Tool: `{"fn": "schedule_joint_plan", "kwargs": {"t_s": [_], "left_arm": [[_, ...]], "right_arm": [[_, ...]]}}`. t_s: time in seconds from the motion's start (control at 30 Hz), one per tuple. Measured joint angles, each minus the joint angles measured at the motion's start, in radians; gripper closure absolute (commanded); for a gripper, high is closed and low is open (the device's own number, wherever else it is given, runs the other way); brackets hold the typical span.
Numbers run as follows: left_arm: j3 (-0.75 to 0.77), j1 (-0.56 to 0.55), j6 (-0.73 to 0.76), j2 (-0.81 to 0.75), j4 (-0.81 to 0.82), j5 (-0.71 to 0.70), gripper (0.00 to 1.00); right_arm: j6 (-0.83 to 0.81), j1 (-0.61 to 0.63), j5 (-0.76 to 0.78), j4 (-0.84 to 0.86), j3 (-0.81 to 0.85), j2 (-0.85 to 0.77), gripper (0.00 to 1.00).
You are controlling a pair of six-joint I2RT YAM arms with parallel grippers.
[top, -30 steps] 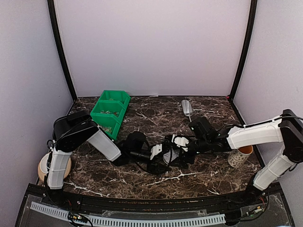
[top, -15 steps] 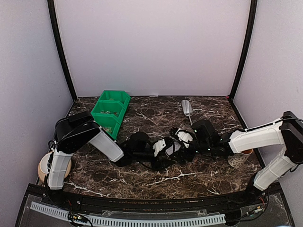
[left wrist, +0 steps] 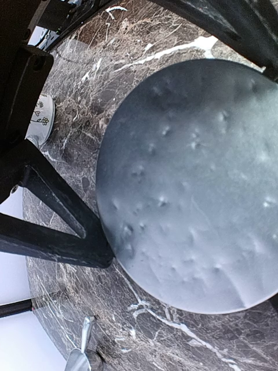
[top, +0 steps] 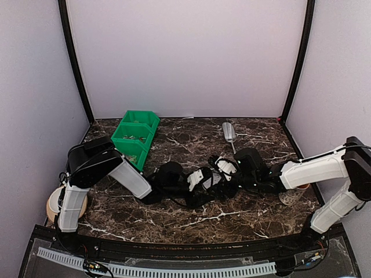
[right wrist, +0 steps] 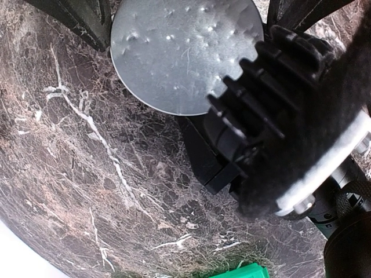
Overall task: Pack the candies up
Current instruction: Screw the box lid onto the packing box.
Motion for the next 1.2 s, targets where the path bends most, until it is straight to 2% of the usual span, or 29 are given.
{"fn": "schedule_joint_plan", "kwargs": {"t_s": [0.7, 0.93, 1.2], "left_arm": [[-0.005, 0.004, -0.006, 0.0, 0.009, 0.005, 0.47], [-0.006, 0.036, -0.017, 0.0, 0.011, -0.021, 0.47], [-0.019, 0.042, 0.001, -0.018, -0.019, -0.014, 0.47]], "right_arm": [[0.016, 0.023, 0.013, -0.053, -0.043, -0.084, 0.08], [0.023, 0.053, -0.061, -0.111, -0.057, -0.125, 0.08], [0.034, 0.056, -0.066, -0.191, -0.054, -0.201, 0.02]]}}
